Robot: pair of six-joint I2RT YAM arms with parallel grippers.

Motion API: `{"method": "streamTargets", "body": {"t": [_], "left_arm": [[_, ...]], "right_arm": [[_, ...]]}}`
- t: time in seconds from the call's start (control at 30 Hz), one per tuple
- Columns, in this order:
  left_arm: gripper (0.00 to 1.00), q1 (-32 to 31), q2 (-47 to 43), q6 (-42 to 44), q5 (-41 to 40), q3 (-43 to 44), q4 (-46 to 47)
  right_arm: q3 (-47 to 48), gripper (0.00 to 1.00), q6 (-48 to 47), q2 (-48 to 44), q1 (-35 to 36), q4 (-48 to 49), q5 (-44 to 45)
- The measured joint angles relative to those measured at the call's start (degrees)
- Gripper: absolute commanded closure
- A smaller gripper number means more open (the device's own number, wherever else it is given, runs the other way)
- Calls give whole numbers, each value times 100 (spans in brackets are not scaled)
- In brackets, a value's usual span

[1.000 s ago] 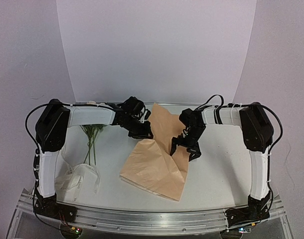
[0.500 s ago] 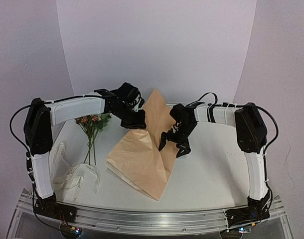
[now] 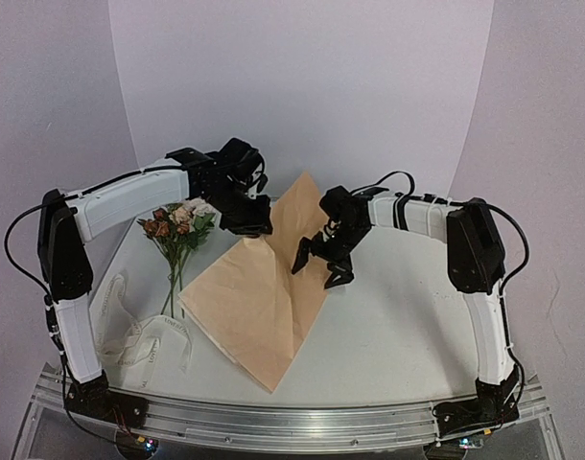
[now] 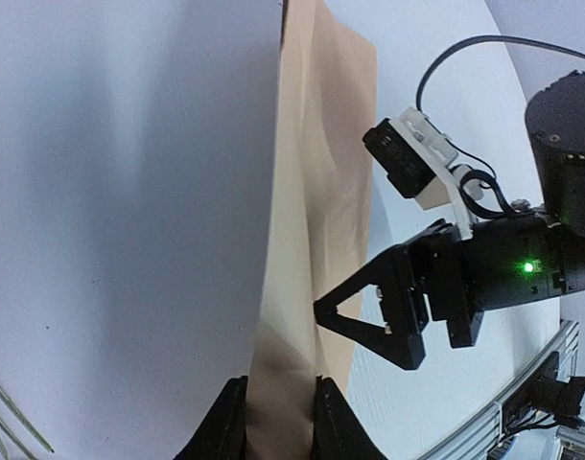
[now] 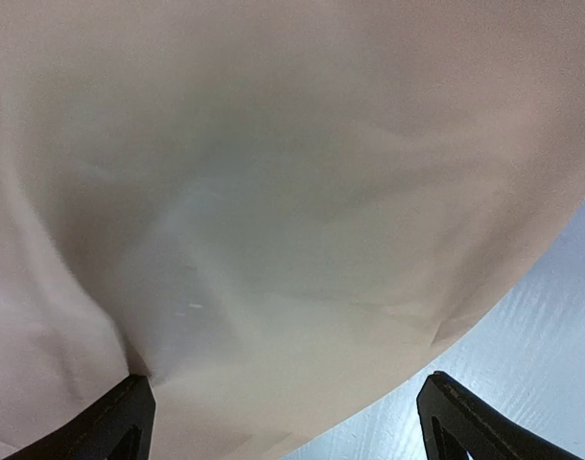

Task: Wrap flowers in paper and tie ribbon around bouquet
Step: Place the folded wrapping paper at the center of the board.

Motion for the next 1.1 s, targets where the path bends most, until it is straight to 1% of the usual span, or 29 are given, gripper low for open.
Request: {"method": "streamTargets", "body": {"t": [0.1,0.3,0.33,0.37,0.47,0.5,0.6,0.67,0.73,0.8,0.93,1.03,1.1], "left_arm": [[65,0,-133,-7,92,-287,248],[60,0,-178,-54,437,-1101,743],[57,0,-178,-71,485,-1210,796],[51,0,-178,-89,509,-1332,862],[44,18,-277,-174,273,-1689,940],[43,55,-376,-223,196,-1878,998],[41,495,-1210,-380,245,-3102,1334],[40,867,-1840,-474,347,-3898,1530],[39,990,-2255,-578,465,-4449,1770],[38,735,-2522,-721,679,-4964,2193],[38,-34,-2519,-1109,1126,-5592,2974],[37,-232,-2361,-1441,1360,-5866,3583],[36,-272,-2084,-1640,1455,-5895,3969]], "right_arm": [[336,2,23,266,0,48,-65],[524,2,21,599,0,72,-135],[526,2,21,628,0,69,-145],[526,2,21,649,0,70,-152],[526,2,-4,656,0,37,-130],[526,2,-34,646,0,-6,-100],[422,2,-154,545,4,-194,79],[107,2,-246,297,28,-274,260],[-359,2,-343,-105,87,-427,538],[-1008,2,-432,-717,218,-529,875],[-2455,2,-495,-2040,453,-505,1332],[-3453,2,-476,-2738,484,-293,1527],[-4043,2,-425,-2995,459,-139,1632]]}}
